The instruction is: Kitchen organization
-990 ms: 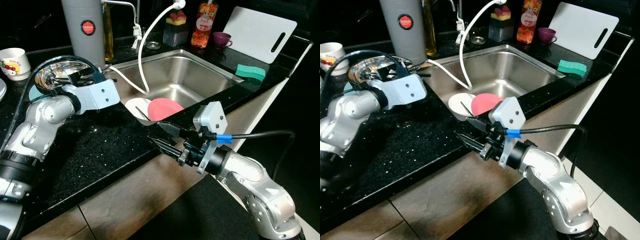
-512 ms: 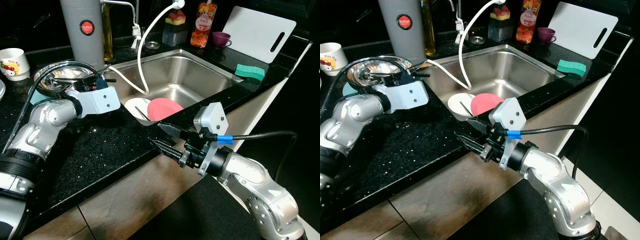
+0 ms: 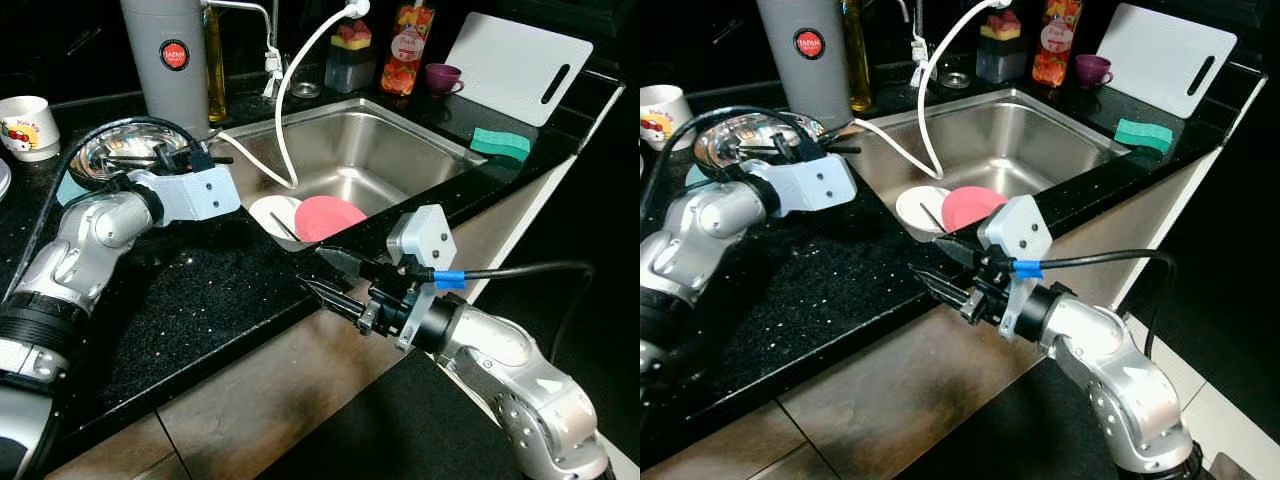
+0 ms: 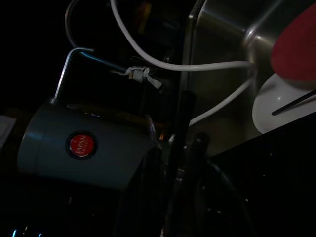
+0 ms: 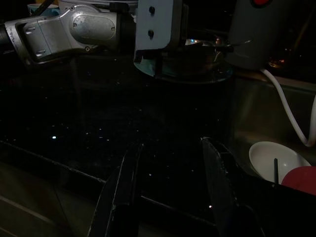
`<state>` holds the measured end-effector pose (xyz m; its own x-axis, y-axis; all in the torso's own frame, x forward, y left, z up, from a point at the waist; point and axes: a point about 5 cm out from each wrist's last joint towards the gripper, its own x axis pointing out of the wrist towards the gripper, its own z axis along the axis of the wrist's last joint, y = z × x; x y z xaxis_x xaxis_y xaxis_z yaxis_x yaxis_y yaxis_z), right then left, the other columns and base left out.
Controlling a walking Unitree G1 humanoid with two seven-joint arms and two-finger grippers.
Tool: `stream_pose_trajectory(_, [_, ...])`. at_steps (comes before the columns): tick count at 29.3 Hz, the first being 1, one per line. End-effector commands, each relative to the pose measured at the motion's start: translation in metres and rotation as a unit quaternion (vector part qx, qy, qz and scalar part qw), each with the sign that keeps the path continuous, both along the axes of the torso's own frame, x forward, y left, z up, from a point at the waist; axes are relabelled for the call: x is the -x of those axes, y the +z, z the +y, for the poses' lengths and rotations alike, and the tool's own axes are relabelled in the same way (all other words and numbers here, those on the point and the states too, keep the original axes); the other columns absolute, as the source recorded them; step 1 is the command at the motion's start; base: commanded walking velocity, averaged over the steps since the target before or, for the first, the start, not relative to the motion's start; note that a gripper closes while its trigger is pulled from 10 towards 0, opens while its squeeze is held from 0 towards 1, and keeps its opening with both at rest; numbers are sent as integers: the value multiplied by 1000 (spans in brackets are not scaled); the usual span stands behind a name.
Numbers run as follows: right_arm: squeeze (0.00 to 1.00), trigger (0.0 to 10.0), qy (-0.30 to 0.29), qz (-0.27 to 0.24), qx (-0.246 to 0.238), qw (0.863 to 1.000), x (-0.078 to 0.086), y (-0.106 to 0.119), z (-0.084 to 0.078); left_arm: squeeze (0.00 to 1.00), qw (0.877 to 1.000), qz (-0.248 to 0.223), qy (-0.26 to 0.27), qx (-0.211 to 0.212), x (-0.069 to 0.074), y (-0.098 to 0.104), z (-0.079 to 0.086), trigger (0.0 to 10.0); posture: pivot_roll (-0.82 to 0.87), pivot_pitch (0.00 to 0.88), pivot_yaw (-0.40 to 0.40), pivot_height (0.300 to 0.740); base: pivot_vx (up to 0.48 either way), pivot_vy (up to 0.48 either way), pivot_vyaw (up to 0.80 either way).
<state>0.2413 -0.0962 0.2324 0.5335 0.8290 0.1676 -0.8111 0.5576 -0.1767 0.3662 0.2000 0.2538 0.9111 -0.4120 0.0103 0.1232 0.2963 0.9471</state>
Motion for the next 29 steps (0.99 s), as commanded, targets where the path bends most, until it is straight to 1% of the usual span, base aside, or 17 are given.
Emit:
stream_pose_trajectory(1, [0, 10000, 0, 1, -4, 1000, -1, 1, -1, 0, 1000, -21, 2, -4, 1, 9, 3, 0, -7, 3, -26, 740, 0, 0, 0])
stream_pose_trajectory(4, [0, 10000, 2, 2, -6, 1000, -1, 0, 0, 0, 1000, -27, 3, -5, 1, 10, 3, 0, -4, 0, -27, 740, 0, 0, 0])
stream_pose_trajectory(6, [0, 10000, 4, 1, -9, 1000, -3, 0, 2, 0, 999, -50, 8, -10, 4, 18, 5, 0, 7, 0, -28, 740, 0, 0, 0])
stream_pose_trajectory(9, [0, 10000, 4, 1, -10, 1000, -3, 0, 2, 0, 998, -55, 10, -11, 4, 19, 6, 0, 7, 0, -28, 740, 0, 0, 0])
stream_pose_trajectory(15, [0, 10000, 4, -5, -15, 1000, -7, 1, 4, 0, 996, -84, 17, -23, 10, 27, 9, 0, 24, 0, -30, 740, 0, 0, 0])
stream_pose_trajectory(21, [0, 10000, 6, -10, -19, 1000, -10, 1, 6, 0, 994, -109, 19, -21, 16, 36, 9, 0, 35, 0, -32, 740, 0, 0, 0])
stream_pose_trajectory(23, [0, 10000, 6, -11, -20, 1000, -11, 1, 7, 0, 993, -118, 15, -10, 18, 41, 6, 0, 37, 0, -30, 740, 0, 0, 0])
stream_pose_trajectory(25, [0, 10000, 4, -12, -23, 1000, -12, 1, 7, 0, 991, -132, -2, 24, 22, 51, -1, 0, 40, 0, -29, 740, 0, 0, 0])
stream_pose_trajectory(27, [0, 10000, 0, -11, -28, 1000, -14, 2, 8, 0, 987, -144, -27, 71, 26, 62, -10, 0, 45, 0, -30, 740, 0, 0, 0])
stream_pose_trajectory(28, [0, 10000, -2, -11, -31, 999, -15, 2, 8, 0, 984, -149, -37, 87, 28, 66, -13, 0, 45, 0, -28, 740, 0, 0, 0])
stream_pose_trajectory(29, [0, 10000, -5, -10, -35, 999, -16, 3, 8, 0, 978, -147, -67, 131, 31, 73, -22, 0, 46, 0, -27, 740, 0, 0, 0])
